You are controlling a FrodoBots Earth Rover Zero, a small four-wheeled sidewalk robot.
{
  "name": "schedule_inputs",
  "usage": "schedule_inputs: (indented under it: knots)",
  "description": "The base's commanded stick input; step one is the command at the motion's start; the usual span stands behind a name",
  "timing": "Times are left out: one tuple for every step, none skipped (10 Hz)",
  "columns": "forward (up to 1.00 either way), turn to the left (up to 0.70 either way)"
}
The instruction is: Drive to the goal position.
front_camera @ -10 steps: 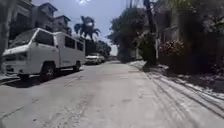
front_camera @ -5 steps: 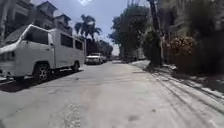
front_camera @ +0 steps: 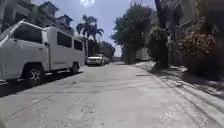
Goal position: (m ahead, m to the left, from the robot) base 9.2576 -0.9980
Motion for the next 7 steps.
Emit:
schedule_inputs:
  knots:
    - [1.00, 0.01]
    - [1.00, 0.01]
    - [1.00, 0.01]
    - [1.00, 0.01]
    - [1.00, 0.01]
    - [1.00, 0.01]
    - [1.00, 0.01]
